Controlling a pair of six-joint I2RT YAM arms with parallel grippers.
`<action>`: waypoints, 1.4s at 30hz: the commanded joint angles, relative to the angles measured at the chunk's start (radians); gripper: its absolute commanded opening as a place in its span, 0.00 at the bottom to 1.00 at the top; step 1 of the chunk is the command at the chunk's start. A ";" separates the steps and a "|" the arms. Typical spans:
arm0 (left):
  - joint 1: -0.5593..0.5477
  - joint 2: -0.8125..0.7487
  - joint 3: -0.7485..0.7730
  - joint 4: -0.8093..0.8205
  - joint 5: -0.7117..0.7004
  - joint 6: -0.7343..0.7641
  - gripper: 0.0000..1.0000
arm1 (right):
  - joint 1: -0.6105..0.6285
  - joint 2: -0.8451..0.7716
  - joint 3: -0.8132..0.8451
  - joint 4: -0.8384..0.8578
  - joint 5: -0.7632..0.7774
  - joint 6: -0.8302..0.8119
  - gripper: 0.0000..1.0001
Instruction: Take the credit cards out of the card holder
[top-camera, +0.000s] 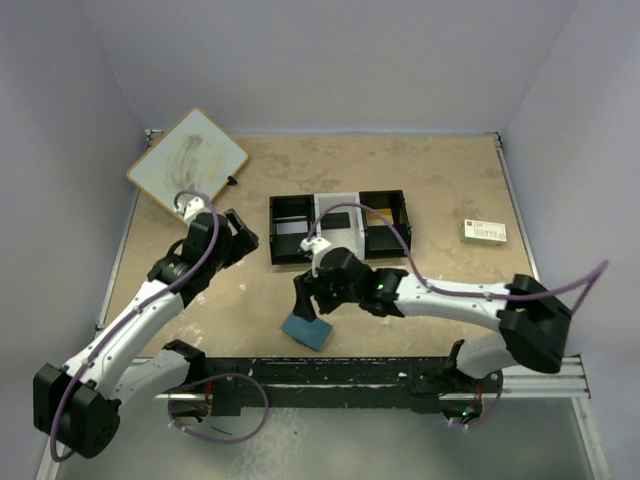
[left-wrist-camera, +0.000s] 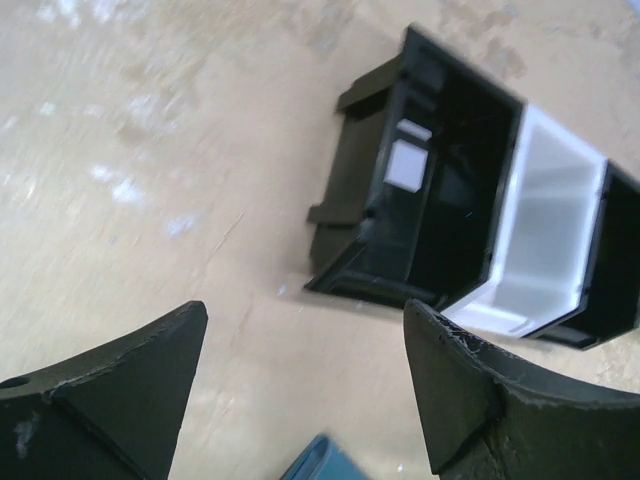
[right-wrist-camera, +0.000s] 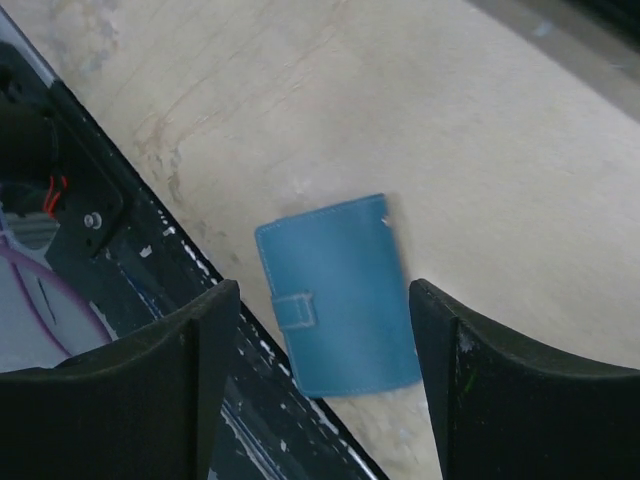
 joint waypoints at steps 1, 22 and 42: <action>-0.005 -0.120 -0.111 -0.132 0.005 -0.108 0.77 | 0.099 0.162 0.121 -0.045 0.070 -0.048 0.69; -0.005 -0.252 -0.117 -0.273 0.029 -0.150 0.77 | 0.428 0.358 0.268 -0.293 0.486 0.007 0.84; -0.005 -0.217 -0.120 -0.238 0.053 -0.152 0.77 | 0.240 0.130 0.044 -0.081 0.268 0.120 0.25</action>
